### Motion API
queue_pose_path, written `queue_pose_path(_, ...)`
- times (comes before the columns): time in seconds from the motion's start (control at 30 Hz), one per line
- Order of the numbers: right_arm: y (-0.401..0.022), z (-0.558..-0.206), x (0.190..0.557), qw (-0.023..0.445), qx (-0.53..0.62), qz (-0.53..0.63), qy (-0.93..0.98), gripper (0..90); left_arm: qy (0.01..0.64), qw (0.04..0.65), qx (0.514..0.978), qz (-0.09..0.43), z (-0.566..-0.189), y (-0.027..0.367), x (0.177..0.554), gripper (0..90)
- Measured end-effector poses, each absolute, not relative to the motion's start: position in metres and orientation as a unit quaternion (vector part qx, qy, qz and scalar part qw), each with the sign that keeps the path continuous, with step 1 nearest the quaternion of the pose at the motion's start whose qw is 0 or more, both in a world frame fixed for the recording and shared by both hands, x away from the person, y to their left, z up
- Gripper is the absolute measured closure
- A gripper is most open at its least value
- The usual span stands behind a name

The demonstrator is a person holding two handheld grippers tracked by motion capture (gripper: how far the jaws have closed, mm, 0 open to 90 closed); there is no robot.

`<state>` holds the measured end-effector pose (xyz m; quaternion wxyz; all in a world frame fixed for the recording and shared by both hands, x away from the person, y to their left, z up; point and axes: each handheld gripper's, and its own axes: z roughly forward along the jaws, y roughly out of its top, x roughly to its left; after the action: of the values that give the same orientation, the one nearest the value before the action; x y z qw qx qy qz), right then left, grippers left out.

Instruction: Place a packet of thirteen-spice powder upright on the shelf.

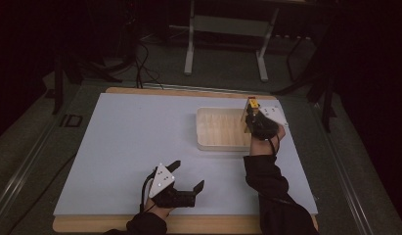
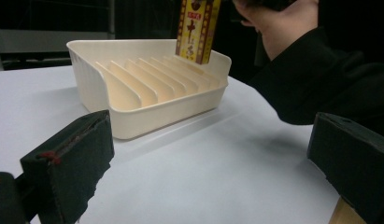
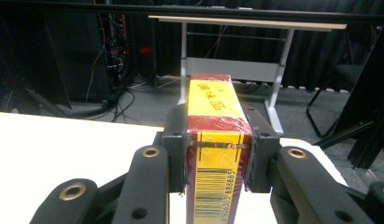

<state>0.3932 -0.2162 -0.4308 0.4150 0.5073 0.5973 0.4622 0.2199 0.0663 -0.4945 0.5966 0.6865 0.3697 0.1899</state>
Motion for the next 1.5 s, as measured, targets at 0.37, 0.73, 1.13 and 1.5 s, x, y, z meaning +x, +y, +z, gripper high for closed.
queue_pose_path(0.37,-0.221,-0.442,0.398,0.404,0.522,0.456,0.597,67.4,0.372,0.593,0.690,0.185,-0.496,0.066,0.221,1.5)
queue_pose_path(0.73,-0.217,-0.456,0.401,0.400,0.528,0.443,0.604,67.3,0.373,0.595,0.688,0.182,-0.496,0.066,0.221,1.5)
queue_pose_path(1.13,-0.218,-0.476,0.404,0.387,0.539,0.437,0.607,67.3,0.375,0.595,0.688,0.178,-0.497,0.067,0.221,1.5)
queue_pose_path(1.5,-0.217,-0.489,0.402,0.385,0.544,0.432,0.608,67.3,0.375,0.594,0.689,0.179,-0.497,0.066,0.221,1.5)
